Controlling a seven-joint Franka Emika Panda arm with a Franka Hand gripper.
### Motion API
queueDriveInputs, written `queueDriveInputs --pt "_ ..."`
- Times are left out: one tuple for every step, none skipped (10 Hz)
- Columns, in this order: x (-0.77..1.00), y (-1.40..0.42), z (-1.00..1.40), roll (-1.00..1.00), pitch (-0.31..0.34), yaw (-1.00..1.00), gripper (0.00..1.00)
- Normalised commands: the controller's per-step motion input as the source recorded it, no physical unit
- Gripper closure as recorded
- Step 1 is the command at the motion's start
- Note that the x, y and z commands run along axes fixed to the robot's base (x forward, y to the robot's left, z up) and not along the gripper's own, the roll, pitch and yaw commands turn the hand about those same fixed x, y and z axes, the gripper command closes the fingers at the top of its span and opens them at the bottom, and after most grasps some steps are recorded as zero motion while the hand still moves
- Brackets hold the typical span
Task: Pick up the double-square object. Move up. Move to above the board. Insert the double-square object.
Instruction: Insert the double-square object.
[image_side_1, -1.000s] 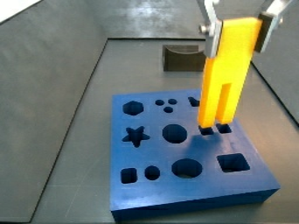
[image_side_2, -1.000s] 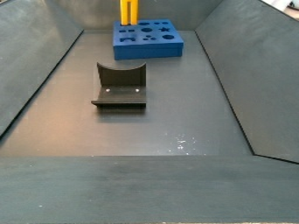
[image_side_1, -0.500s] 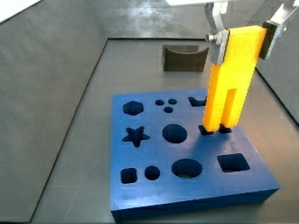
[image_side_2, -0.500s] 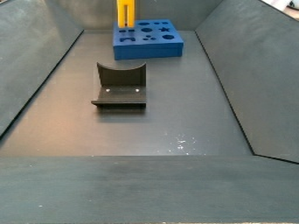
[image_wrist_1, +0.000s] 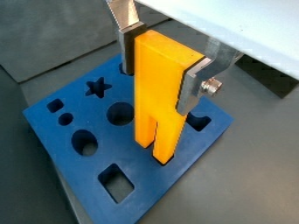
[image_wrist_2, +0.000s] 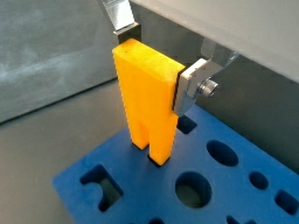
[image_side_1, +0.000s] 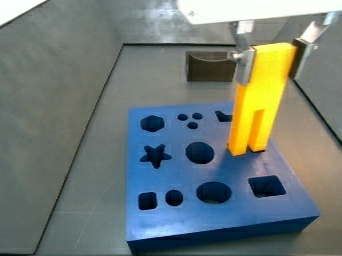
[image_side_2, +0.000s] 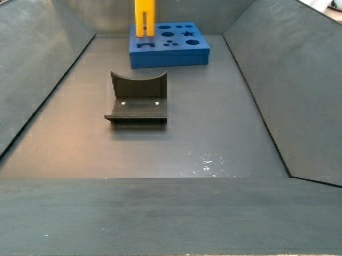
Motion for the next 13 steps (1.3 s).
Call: queueDriveInputs --pt "-0.25 0.08 -0.02 0.00 0.030 0.00 1.00" --pt "0.00 0.04 0.00 -0.03 0.000 0.00 1.00" --pt "0.00 -0.06 -0.20 0.06 0.000 0.00 1.00" --pt "0.00 -0.23 -0.65 0.28 -0.014 0.00 1.00" --pt "0.00 -0.24 -0.75 0.31 -0.010 0.00 1.00" --pt "0.00 -0.26 -0.75 0.31 -0.011 0.00 1.00" --pt "0.03 -0.26 -0.75 0.30 -0.030 0.00 1.00" --pt "0.09 -0.23 -0.73 0.27 -0.083 0.00 1.00" --pt "0.08 -0.20 -0.77 0.26 -0.074 0.00 1.00" --pt "0.07 -0.15 -0.83 0.24 -0.040 0.00 1.00" --pt "0.05 -0.01 -0.48 0.12 -0.044 0.00 1.00" --pt "0.00 0.00 0.00 0.00 -0.027 0.00 1.00" --pt "0.00 0.00 0.00 0.00 0.000 0.00 1.00"
